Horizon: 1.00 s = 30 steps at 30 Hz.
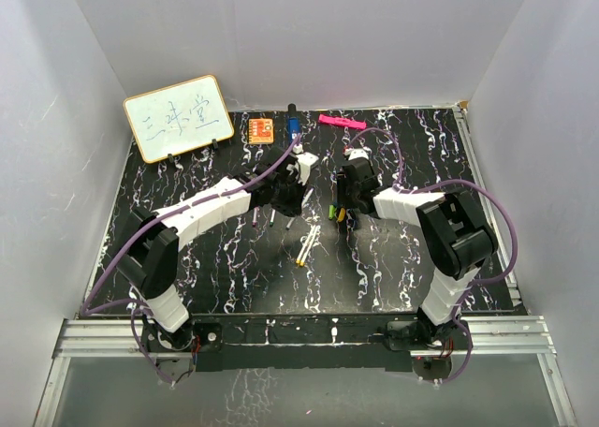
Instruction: Insert the pens into the pen caps
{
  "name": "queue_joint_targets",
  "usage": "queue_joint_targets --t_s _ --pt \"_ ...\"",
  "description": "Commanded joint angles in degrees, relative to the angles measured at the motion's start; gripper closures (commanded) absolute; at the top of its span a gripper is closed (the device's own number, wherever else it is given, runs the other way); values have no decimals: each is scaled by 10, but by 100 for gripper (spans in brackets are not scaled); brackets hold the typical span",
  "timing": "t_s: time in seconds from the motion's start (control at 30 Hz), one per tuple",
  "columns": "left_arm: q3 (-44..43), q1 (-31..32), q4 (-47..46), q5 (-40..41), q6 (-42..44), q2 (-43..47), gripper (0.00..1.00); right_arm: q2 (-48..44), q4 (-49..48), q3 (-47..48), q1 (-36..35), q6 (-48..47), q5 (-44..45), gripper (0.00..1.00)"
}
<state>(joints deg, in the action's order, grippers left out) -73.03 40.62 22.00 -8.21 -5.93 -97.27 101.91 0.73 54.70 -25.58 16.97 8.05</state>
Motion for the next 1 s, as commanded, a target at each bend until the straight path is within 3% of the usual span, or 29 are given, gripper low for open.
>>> queue_joint_targets --t_s 0.0,0.97 --pt "9 0 -10 -14 -3 32 100 3 -10 26 -3 1 18 66" --pt "20 0 -25 -24 -12 32 100 -50 27 19 -50 -39 99 58"
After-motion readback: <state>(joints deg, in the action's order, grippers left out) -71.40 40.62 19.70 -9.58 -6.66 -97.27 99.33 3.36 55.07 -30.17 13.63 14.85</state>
